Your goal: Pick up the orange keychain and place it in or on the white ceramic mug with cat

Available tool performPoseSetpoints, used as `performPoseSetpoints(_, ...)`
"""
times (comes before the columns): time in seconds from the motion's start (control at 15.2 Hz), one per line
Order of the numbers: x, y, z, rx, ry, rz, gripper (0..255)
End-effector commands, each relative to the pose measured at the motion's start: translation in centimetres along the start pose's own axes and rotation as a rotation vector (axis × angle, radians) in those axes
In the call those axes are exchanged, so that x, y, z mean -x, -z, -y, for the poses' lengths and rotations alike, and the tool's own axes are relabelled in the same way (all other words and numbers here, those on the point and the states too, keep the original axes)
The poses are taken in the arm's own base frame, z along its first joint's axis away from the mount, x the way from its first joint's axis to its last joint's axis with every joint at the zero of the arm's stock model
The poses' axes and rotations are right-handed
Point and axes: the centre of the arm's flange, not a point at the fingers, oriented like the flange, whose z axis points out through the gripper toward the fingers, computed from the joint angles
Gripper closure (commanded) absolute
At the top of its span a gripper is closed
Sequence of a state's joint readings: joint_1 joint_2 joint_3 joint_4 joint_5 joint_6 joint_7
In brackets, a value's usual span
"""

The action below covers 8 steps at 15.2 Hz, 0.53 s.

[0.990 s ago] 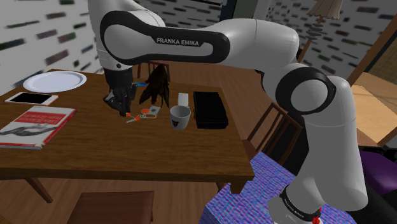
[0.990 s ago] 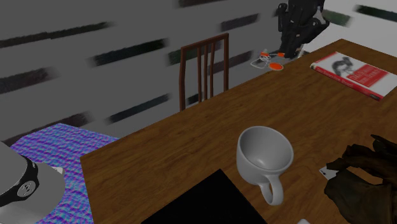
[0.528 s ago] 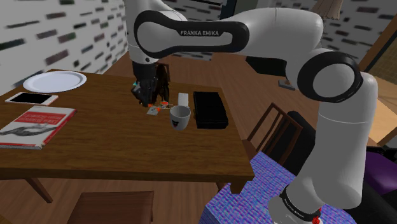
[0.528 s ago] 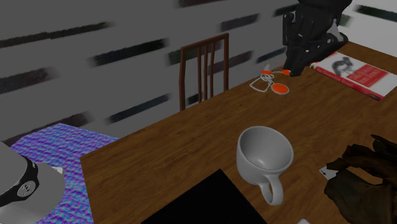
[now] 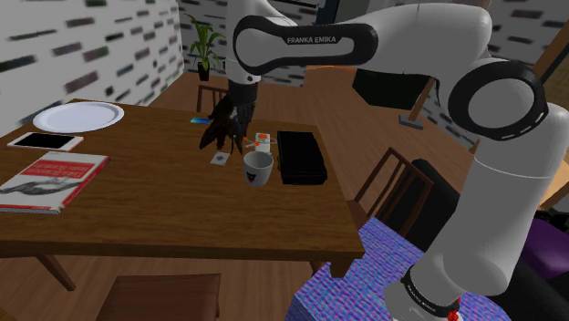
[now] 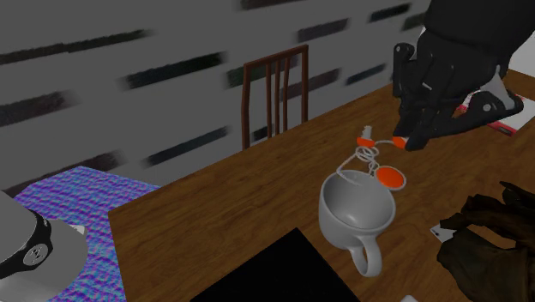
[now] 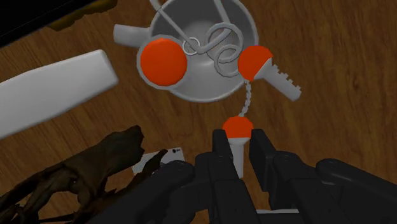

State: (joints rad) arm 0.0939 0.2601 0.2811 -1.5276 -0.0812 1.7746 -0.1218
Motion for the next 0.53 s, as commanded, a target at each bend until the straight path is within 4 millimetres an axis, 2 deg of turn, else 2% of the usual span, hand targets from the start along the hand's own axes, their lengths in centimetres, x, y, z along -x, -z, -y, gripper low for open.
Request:
performPoseSetpoints(0.0,1.3,0.0,-2.4,-0.001,0.001,0.0,255)
performPoseSetpoints(0.07,1.9,0.1,-3.5,-0.001,0.001,0.0,255)
performPoseSetpoints(0.13,2.1,0.1,-3.9,-0.001,0.001,0.0,255)
performPoseSetpoints(0.46,2.0,-2.6,-3.9,-0.001,0.001,0.0,255)
